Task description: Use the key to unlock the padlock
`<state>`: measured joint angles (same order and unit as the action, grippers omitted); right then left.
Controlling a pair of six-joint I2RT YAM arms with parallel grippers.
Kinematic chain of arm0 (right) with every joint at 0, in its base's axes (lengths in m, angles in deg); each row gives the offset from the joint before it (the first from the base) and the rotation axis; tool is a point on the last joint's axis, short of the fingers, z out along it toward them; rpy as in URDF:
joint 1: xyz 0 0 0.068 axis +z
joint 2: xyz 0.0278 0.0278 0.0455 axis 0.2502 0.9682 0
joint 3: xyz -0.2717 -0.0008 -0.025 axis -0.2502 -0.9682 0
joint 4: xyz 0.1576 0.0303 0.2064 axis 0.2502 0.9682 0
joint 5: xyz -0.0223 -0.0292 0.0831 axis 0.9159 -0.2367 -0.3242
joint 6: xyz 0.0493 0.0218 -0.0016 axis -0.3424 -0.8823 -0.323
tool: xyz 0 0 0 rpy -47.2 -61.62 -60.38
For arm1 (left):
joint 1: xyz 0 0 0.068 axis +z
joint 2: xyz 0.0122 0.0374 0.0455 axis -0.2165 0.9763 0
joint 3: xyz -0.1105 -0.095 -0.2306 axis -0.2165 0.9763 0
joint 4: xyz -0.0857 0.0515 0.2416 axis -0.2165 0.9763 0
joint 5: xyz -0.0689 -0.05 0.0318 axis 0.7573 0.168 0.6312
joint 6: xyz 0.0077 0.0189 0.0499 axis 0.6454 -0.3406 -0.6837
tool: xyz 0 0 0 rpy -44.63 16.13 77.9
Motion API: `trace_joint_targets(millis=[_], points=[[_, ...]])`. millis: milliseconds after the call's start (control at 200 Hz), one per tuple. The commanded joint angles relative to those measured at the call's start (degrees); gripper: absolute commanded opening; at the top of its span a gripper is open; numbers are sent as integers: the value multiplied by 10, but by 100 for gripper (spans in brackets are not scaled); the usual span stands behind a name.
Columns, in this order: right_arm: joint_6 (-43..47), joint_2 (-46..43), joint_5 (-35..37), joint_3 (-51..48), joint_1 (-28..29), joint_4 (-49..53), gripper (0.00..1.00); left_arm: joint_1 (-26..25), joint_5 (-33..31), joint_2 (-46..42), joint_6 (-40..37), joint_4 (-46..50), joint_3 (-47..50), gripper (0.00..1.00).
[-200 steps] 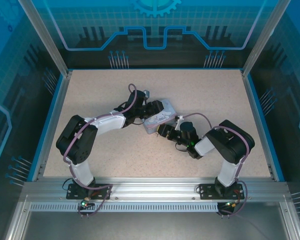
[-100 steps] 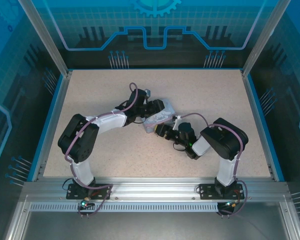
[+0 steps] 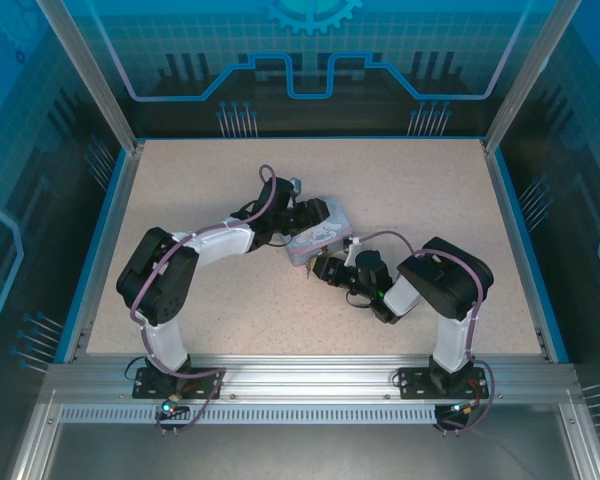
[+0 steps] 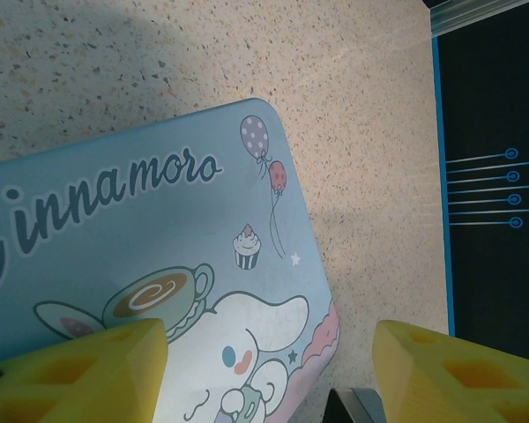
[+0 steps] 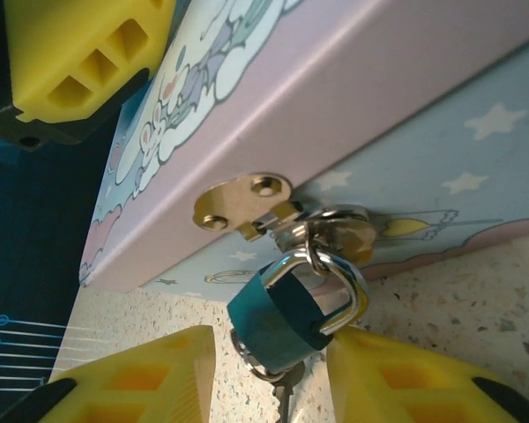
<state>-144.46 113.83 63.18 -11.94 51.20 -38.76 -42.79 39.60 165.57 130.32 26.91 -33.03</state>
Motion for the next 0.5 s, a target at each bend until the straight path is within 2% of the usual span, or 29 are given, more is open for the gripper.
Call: trace_joint_targets(millis=[0, 295, 495], points=[[0, 17, -3, -11, 11, 15, 37, -3, 4, 12, 6, 20, -10, 64], [-14, 19, 20, -6, 12, 16, 28, -3, 3, 11, 6, 18, -10, 64], [-24, 15, 32, -9, 11, 15, 14, -3, 0, 11, 7, 15, -2, 64]])
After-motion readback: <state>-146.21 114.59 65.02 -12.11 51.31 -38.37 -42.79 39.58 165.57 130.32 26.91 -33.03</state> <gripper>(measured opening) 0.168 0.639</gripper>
